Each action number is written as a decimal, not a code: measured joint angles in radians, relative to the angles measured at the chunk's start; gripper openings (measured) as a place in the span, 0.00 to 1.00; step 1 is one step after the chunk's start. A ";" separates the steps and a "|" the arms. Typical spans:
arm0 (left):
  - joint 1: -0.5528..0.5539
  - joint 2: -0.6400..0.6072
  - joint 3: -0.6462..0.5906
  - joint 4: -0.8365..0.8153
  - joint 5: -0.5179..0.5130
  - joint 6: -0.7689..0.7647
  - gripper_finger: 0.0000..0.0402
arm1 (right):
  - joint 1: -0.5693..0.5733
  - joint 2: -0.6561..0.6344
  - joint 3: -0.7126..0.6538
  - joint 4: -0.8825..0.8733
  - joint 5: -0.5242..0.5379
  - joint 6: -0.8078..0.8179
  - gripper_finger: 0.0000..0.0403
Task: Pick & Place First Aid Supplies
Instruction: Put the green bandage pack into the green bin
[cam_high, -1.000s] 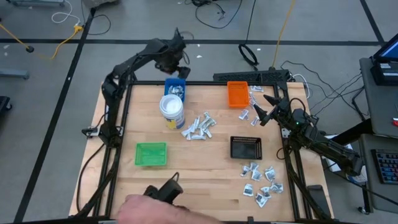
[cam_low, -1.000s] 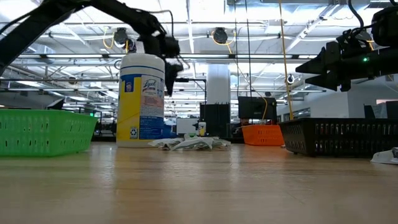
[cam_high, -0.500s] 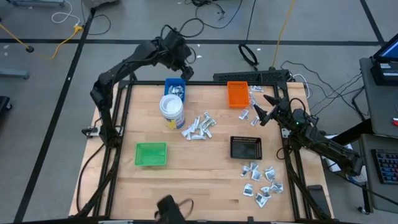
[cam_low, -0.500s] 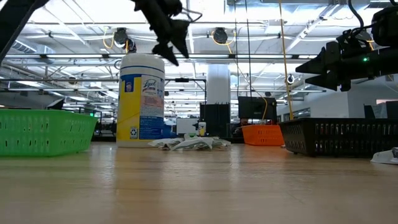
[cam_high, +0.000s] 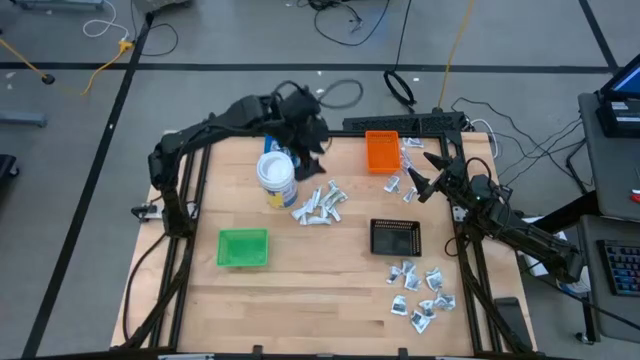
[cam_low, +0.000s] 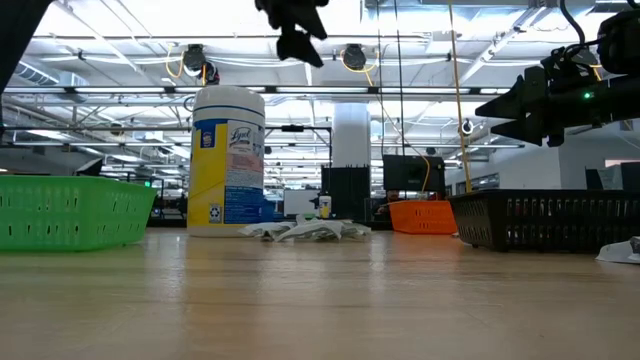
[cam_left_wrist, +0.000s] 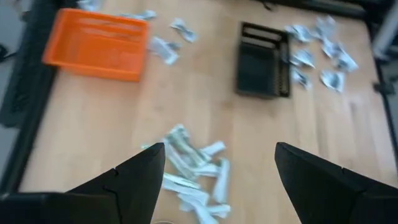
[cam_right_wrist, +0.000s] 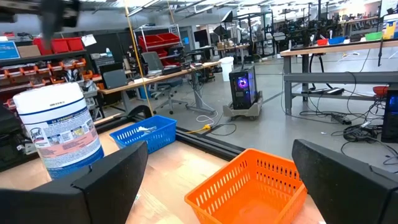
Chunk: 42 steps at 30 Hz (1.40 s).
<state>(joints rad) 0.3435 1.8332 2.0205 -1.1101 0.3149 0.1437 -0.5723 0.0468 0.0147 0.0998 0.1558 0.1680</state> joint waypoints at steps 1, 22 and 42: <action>-0.022 0.000 0.000 0.000 -0.001 0.005 0.78 | 0.000 0.000 0.000 0.000 0.000 0.000 0.98; -0.457 0.050 -0.083 0.012 -0.071 -0.128 0.81 | 0.000 0.000 0.000 0.000 0.000 0.000 0.98; -0.536 0.297 -0.268 0.096 -0.473 -0.197 0.81 | 0.000 0.000 0.000 0.000 0.000 0.000 0.98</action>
<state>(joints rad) -0.1920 2.1301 1.7521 -1.0142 -0.1579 -0.0537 -0.5721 0.0471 0.0147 0.0998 0.1558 0.1680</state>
